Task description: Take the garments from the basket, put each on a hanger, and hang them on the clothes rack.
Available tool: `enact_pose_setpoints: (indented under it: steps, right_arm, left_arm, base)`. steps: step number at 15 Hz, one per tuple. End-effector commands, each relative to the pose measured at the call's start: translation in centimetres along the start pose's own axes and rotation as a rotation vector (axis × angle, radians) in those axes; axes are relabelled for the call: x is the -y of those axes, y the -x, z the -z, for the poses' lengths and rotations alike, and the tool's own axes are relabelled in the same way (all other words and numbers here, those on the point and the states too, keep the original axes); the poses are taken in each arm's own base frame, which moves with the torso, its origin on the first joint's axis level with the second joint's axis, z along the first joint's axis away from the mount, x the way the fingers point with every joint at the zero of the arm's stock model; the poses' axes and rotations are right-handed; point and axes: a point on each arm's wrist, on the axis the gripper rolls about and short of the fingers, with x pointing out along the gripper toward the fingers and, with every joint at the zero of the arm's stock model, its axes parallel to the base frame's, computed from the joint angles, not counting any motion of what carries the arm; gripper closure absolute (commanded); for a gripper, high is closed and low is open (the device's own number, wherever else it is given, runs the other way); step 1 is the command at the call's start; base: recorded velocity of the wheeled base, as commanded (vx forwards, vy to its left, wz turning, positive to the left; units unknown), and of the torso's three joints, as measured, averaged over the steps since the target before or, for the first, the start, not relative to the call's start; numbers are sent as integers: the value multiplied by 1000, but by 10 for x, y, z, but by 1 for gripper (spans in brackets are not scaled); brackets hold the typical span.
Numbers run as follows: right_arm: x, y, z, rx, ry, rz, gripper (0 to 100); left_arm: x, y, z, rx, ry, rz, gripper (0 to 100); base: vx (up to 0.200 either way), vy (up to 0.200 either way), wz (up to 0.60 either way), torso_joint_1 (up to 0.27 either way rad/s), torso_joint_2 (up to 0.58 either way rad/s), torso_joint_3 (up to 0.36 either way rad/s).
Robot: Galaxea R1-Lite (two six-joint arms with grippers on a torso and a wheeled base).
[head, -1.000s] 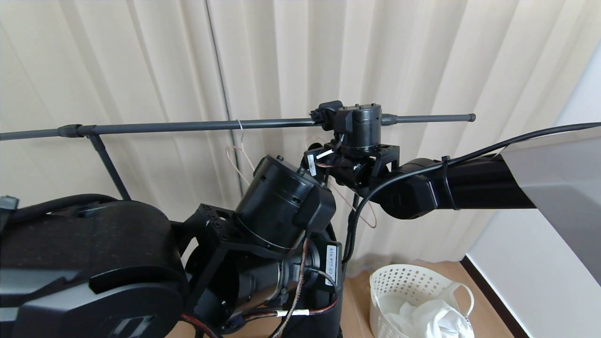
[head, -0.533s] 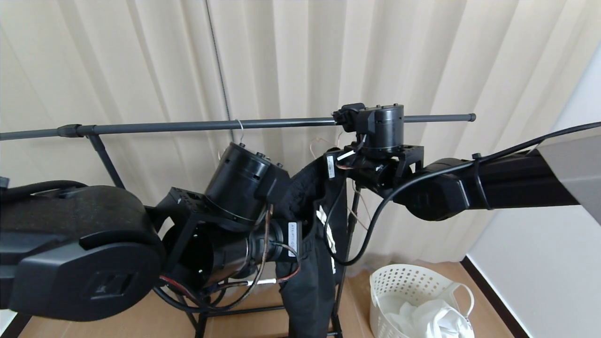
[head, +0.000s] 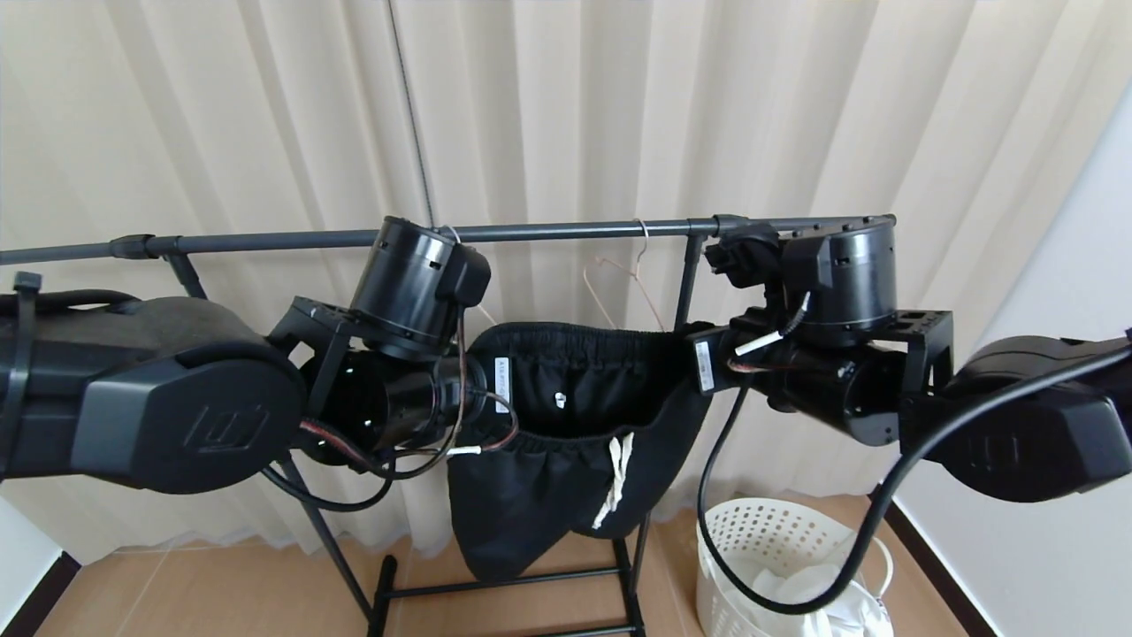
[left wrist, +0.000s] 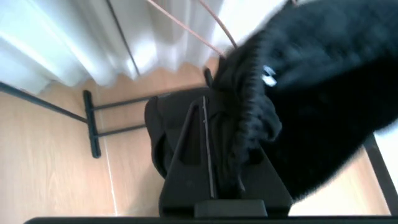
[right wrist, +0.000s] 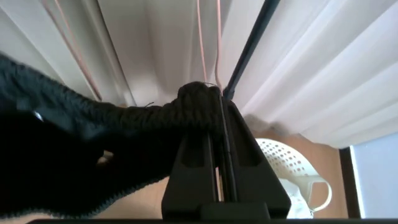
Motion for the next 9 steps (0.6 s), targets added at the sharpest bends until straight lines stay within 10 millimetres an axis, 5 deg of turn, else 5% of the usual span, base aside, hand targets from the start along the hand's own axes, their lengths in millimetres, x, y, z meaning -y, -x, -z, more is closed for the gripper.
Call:
enact_pose_setpoints:
  steps: [1, 4, 5, 9]
  right_arm:
    - [5, 16, 12, -30, 19, -3, 100]
    - [5, 13, 19, -58, 36, 1, 100]
    - [5, 13, 19, -59, 39, 1, 0]
    - [21, 30, 30, -83, 148, 8, 0]
  left_arm:
    - [2, -14, -10, 16, 14, -16, 100]
    - [8, -14, -21, 50, -4, 0, 100]
    - [9, -15, -23, 56, -1, 3, 100]
    - [15, -8, -32, 90, 6, 25, 100]
  base:
    - [0, 0, 0, 0, 0, 0]
    - [0, 0, 0, 0, 0, 0]
    - [0, 0, 0, 0, 0, 0]
    - [0, 0, 0, 0, 0, 0]
